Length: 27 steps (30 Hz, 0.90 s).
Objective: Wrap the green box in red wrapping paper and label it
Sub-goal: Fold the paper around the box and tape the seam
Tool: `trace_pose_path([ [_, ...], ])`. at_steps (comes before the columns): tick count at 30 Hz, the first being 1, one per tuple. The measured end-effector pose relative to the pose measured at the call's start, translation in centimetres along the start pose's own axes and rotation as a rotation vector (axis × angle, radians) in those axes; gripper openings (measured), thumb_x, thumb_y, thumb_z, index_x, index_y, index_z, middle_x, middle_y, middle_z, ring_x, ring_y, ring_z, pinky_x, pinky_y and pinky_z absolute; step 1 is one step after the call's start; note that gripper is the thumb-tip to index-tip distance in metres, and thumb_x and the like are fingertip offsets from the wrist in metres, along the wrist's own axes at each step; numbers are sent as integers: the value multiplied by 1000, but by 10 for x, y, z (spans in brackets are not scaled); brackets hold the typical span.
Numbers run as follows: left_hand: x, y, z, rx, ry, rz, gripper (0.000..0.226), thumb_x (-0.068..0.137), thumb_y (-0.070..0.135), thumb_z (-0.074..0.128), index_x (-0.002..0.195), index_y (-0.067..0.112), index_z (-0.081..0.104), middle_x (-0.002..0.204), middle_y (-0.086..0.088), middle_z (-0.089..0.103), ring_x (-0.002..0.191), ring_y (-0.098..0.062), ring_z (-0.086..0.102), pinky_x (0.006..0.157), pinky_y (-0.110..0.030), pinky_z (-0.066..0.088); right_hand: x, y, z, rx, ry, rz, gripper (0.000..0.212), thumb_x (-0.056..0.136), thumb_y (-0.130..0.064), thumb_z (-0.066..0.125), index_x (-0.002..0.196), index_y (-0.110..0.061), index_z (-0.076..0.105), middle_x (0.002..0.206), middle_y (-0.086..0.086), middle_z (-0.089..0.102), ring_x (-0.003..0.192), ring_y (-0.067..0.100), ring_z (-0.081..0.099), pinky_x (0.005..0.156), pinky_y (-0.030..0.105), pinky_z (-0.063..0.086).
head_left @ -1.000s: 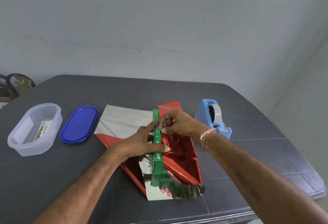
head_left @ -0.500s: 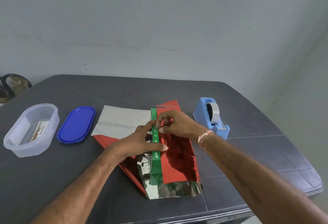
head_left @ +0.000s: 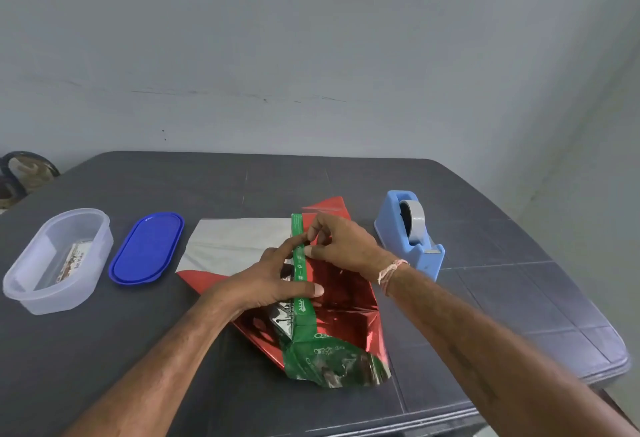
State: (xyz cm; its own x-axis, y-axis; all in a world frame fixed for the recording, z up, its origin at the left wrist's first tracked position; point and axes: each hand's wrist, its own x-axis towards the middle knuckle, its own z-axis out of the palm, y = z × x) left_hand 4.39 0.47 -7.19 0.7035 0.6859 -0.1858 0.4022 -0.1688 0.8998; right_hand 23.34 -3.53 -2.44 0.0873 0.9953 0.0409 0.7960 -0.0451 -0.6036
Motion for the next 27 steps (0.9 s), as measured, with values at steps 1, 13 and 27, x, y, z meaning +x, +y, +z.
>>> trace_pose_path([
  [1, 0, 0, 0, 4, 1, -5, 104, 56, 63, 88, 140, 70, 27, 140, 3, 39, 128, -13, 52, 107, -34, 51, 1, -1, 1, -20, 21, 6, 17, 86, -31, 78, 92, -30, 62, 84, -12, 64, 78, 7, 60, 74, 29, 47],
  [13, -4, 2, 1, -3, 6, 2, 99, 75, 47, 88, 149, 62, 25, 143, 4, 35, 131, -15, 46, 94, -21, 47, 4, -5, 5, -77, 41, 57, 30, 79, -46, 81, 93, -31, 59, 82, -13, 62, 79, 10, 61, 78, 33, 50],
  [27, -4, 5, 2, -57, -15, 19, 98, 76, 38, 90, 149, 59, 29, 140, 6, 41, 115, 3, 54, 87, -11, 50, -40, 16, -21, 500, 104, 22, 36, 85, -13, 82, 116, -20, 66, 114, 4, 67, 86, 15, 65, 76, 26, 60],
])
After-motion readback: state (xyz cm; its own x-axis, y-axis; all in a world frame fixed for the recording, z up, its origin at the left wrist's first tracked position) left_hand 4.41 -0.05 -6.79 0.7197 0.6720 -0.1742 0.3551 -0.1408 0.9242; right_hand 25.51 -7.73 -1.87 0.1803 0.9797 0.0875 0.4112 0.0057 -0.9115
